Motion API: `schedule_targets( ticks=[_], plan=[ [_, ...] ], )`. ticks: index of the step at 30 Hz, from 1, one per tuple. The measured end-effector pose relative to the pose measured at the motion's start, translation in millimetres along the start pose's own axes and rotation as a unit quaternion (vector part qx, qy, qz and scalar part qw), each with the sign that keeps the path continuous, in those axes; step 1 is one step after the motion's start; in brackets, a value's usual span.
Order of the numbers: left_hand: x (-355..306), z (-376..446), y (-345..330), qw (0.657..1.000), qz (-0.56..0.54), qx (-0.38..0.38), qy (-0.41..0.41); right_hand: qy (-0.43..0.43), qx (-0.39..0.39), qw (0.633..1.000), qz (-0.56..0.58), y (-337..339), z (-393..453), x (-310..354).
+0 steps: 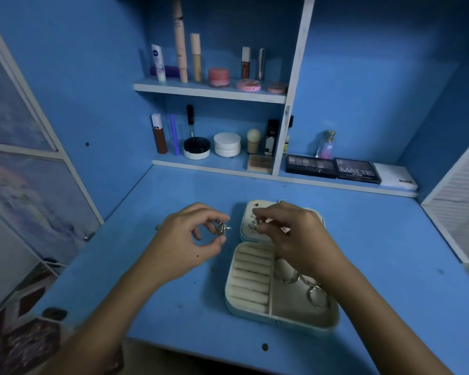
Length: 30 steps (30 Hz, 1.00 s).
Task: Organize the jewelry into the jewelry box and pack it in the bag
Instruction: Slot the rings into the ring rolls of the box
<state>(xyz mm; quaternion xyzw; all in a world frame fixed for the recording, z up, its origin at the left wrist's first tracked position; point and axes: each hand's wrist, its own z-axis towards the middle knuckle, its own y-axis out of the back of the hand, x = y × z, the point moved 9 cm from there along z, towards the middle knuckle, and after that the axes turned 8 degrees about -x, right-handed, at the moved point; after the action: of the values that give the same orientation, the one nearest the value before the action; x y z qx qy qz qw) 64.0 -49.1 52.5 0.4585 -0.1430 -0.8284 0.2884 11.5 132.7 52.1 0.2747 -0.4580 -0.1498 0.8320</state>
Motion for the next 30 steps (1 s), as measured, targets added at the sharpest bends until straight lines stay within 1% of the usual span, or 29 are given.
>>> schedule_targets(
  ticks=[5, 8, 13, 18, 24, 30],
  plan=[
    [-10.2, -5.8, -22.0, 0.999, 0.012, 0.046, -0.023, -0.025, 0.003, 1.0, 0.019, 10.7, -16.8, -8.0],
    [-9.9, -8.1, -31.1, 0.997, 0.019, 0.068, -0.023, -0.038, 0.011, 0.999, 0.03, 12.6, -25.9, -10.0],
    [-12.7, -6.9, -37.1, 0.994, 0.026, 0.102, -0.013, -0.027, 0.01, 1.0, -0.001, 14.1, -34.5, -13.8],
    [-13.1, -7.4, -42.4, 0.993, 0.041, 0.112, -0.022, -0.023, 0.0, 1.0, 0.005, 15.7, -37.9, -14.2],
    [-14.3, -5.5, -45.4, 0.99, 0.066, 0.111, -0.052, -0.015, 0.007, 1.0, -0.01, 12.4, -38.3, -13.4],
    [-10.3, -5.6, -48.2, 0.987, 0.091, 0.125, -0.052, -0.013, 0.026, 0.999, -0.024, 7.6, -37.2, -10.5]
  ],
)
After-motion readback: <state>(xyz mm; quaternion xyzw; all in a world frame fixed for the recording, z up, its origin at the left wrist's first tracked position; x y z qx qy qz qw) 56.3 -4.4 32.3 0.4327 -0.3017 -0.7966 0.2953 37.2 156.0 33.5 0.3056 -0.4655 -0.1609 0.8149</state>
